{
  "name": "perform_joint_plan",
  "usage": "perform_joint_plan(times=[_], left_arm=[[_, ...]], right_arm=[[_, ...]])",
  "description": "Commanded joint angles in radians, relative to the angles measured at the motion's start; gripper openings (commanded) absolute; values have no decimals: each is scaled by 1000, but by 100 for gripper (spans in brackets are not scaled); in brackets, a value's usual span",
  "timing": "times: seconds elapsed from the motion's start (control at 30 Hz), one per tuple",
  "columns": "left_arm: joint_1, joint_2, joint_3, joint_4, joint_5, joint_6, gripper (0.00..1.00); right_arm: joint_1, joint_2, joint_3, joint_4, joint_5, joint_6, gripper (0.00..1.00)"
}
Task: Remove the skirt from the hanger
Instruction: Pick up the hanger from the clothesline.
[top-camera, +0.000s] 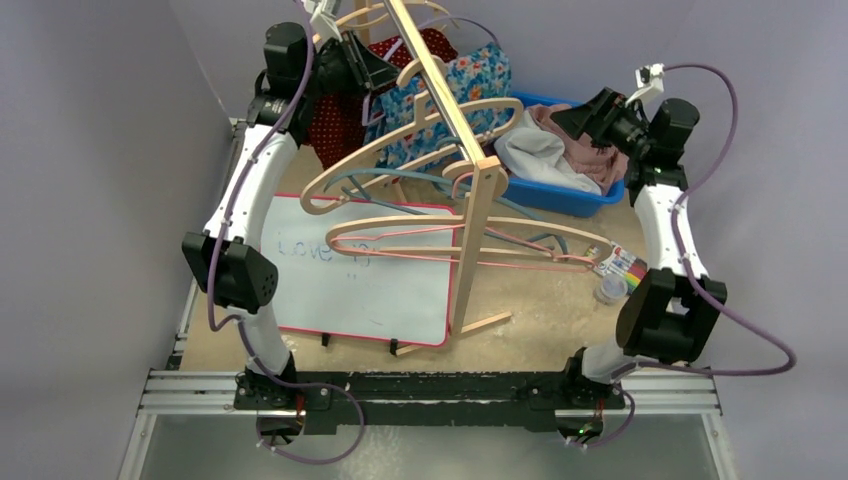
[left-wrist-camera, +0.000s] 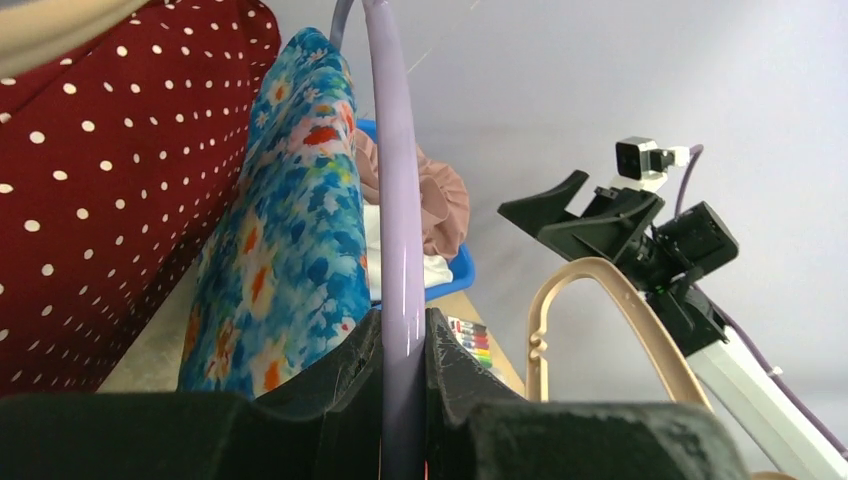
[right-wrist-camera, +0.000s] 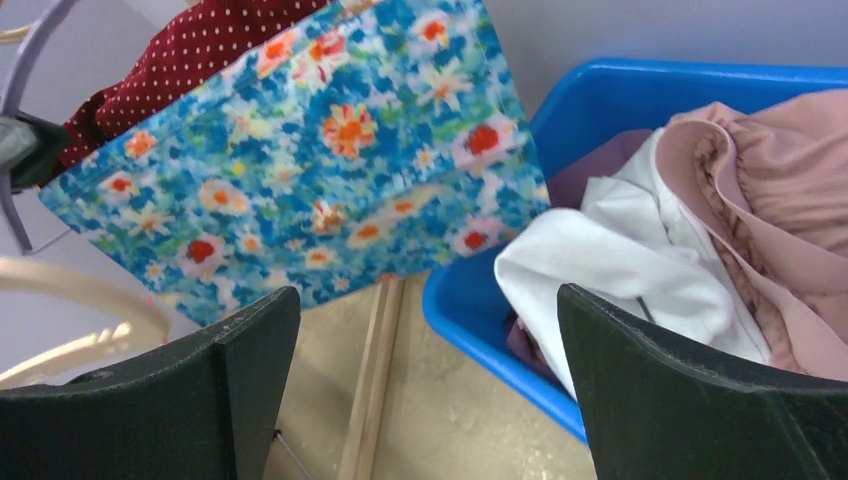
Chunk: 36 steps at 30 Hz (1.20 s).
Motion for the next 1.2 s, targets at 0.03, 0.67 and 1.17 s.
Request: perform_joint_plan(times=[0.03,0.67,1.17], left_arm=[[-4,-52,-33,213,22,-96,0],[-21,-101,-178,421,-108,-275,0],[-21,-110,-136,482,-70,-364,0]], right_arm=[[45,88,100,223,-62,53,99],[245,261,-117,683,-32,392,93],[328,462,-85,817,98,559,93]])
